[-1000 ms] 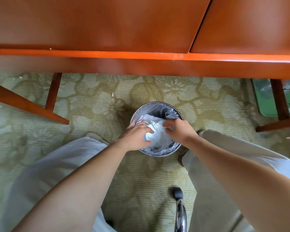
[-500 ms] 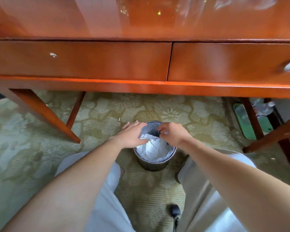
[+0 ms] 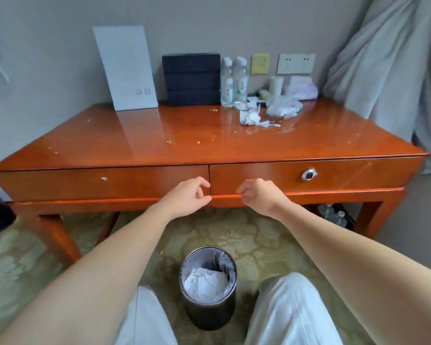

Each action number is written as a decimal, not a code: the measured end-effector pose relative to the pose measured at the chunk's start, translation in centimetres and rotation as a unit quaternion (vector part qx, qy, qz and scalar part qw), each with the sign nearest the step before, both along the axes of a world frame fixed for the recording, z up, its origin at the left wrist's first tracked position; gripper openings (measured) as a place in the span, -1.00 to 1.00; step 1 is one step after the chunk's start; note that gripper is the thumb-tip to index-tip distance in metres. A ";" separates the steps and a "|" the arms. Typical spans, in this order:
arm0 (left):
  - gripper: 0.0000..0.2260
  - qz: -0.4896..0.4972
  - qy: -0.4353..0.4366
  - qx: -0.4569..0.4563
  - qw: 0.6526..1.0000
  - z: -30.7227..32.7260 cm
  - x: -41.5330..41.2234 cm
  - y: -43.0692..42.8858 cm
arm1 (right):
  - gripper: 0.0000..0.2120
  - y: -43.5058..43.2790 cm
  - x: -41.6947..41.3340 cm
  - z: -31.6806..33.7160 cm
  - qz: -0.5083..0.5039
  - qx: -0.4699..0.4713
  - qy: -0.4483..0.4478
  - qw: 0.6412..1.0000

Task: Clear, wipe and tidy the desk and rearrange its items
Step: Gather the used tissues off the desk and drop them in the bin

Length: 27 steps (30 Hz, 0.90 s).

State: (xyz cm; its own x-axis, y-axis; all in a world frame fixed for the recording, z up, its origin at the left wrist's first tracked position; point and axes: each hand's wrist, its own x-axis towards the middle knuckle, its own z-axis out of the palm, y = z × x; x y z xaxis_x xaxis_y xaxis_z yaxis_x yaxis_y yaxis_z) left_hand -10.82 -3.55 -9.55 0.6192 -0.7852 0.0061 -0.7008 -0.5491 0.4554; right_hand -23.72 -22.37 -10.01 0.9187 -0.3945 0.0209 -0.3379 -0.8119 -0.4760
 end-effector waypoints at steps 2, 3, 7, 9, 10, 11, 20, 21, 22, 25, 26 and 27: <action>-0.74 -0.001 -0.008 -0.015 1.000 2.6 0.6 -2.0 | -0.70 -1.8 0.1 2.6 -0.023 -0.002 -0.028 0.999; -0.76 -0.003 -0.014 -0.020 1.000 3.8 1.0 -3.0 | -0.70 -2.8 0.3 3.8 -0.030 -0.009 -0.036 0.999; -0.77 0.010 -0.025 -0.076 0.997 8.0 4.3 -8.4 | -0.70 -7.5 2.3 7.9 -0.070 -0.030 -0.042 0.996; -0.75 0.022 -0.004 -0.112 0.993 9.6 6.3 -11.6 | -0.69 -10.2 3.5 9.4 -0.088 -0.038 -0.047 0.994; -0.73 0.027 0.009 -0.126 0.992 10.1 7.3 -13.4 | -0.68 -11.6 4.2 10.0 -0.095 -0.041 -0.049 0.993; -0.70 0.031 0.020 -0.134 0.990 10.5 8.4 -15.2 | -0.67 -13.2 4.9 10.4 -0.101 -0.044 -0.051 0.993; -0.52 0.006 -0.021 -0.086 0.996 8.2 19.7 -29.7 | -0.01 -26.3 14.4 8.9 -0.165 -0.066 -0.015 0.984; -0.53 0.004 -0.027 -0.080 0.996 7.9 21.1 -30.8 | 0.06 -27.2 15.4 8.5 -0.171 -0.067 -0.011 0.983; -0.53 0.003 -0.036 -0.072 0.997 7.7 22.5 -31.8 | 0.11 -27.8 16.5 8.1 -0.176 -0.072 -0.005 0.982; -0.53 -0.008 -0.056 -0.049 0.997 7.3 26.0 -35.0 | 0.19 -28.6 19.6 6.9 -0.179 -0.093 0.029 0.979; -0.52 -0.016 -0.054 -0.041 0.998 7.3 26.9 -36.2 | 0.22 -28.7 20.6 6.5 -0.180 -0.100 0.041 0.978; -0.50 -0.027 -0.048 -0.031 0.998 7.2 27.6 -37.3 | 0.23 -28.6 21.5 6.3 -0.181 -0.101 0.048 0.977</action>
